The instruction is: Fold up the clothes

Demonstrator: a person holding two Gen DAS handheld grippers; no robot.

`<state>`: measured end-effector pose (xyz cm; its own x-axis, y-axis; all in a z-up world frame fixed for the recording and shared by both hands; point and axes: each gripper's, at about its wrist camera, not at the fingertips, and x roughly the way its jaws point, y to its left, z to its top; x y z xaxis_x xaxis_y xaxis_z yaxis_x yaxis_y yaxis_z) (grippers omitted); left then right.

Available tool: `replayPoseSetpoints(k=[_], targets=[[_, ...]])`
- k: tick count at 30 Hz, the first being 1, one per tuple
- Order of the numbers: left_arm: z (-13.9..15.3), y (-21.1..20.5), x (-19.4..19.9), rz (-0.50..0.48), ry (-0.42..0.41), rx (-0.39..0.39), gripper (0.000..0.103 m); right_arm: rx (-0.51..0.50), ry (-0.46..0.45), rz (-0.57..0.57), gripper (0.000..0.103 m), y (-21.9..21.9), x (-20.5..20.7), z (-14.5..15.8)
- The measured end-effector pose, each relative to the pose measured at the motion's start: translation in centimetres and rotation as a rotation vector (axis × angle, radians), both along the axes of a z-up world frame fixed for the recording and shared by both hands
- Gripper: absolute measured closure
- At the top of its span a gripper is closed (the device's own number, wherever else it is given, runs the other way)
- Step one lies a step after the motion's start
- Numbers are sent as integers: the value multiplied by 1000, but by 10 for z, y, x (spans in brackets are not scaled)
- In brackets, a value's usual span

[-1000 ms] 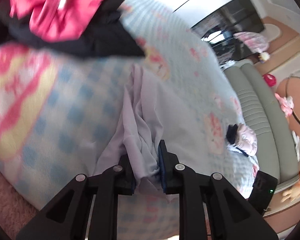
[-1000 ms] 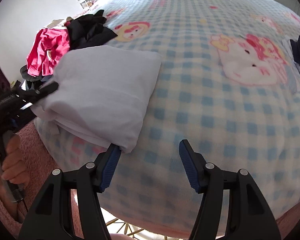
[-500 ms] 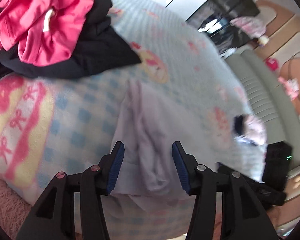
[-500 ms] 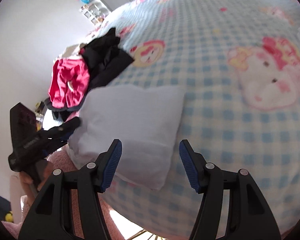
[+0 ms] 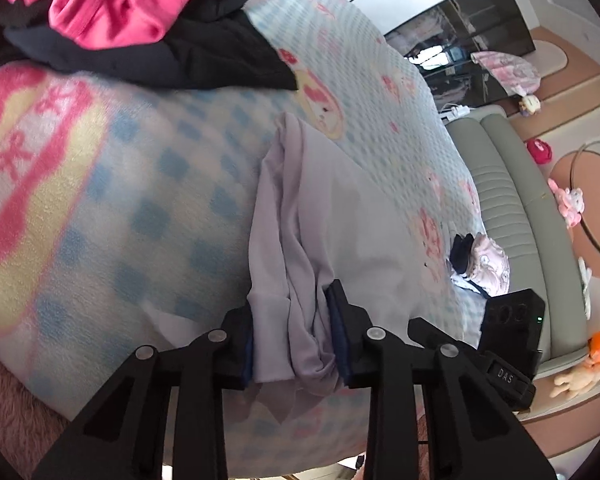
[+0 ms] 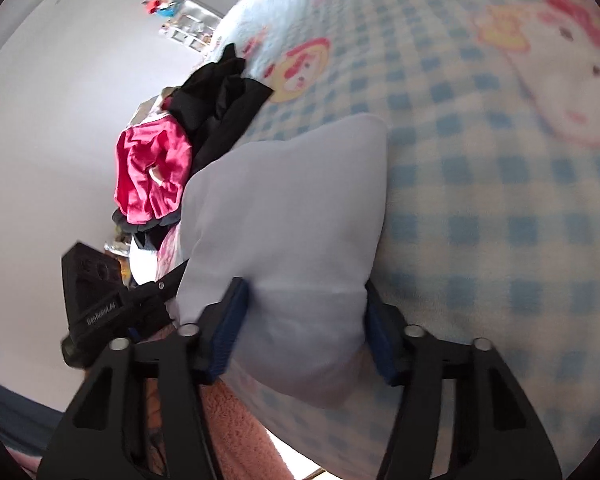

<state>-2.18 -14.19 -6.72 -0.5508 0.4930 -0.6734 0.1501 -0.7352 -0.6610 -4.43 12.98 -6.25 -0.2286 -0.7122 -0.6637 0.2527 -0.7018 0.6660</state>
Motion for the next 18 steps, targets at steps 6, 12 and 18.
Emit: replayPoseSetpoints(k=[6,12,18], targets=[[29,66,7,-183,95,-86,75,103,119,-69,55,47,31,44],[5,71,8,-187,8,-88,69,204,-9,-161,49,96,50,11],[43,50,42,-49,173,-228,71,242,109,-191,48,101,58,41]])
